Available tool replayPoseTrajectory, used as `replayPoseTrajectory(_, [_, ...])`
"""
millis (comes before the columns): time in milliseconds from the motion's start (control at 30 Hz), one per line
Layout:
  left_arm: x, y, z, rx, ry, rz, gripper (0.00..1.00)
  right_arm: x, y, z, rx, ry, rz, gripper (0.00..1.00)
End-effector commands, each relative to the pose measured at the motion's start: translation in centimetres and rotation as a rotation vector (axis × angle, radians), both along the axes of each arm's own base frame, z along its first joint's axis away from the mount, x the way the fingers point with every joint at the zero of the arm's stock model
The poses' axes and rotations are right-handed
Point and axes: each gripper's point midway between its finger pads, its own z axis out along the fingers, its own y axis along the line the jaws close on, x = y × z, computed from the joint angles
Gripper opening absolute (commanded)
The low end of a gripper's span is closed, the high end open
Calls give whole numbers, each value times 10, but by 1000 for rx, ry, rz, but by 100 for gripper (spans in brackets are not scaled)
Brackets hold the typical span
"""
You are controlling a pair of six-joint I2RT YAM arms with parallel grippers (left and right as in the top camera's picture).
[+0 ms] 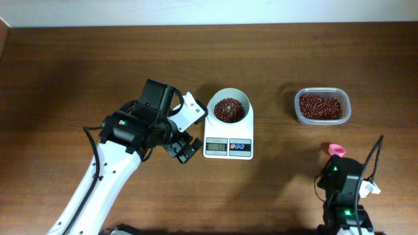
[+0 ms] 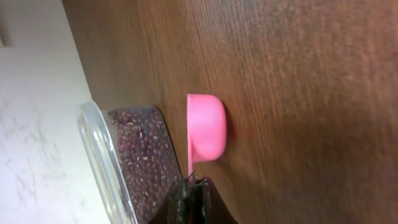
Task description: Scoop and weigh 50g on scale
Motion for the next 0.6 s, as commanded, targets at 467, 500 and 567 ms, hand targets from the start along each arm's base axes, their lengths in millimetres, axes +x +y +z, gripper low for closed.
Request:
replayPoseTrajectory(467, [-3, -3, 5, -20, -7, -2, 99, -10, 0, -32, 12, 135, -10, 99])
replayPoseTrajectory(500, [-3, -3, 5, -20, -7, -2, 99, -10, 0, -32, 12, 134, -10, 99])
replayPoseTrajectory(567, [-3, -3, 5, -21, -7, -3, 99, -8, 0, -30, 11, 130, -10, 99])
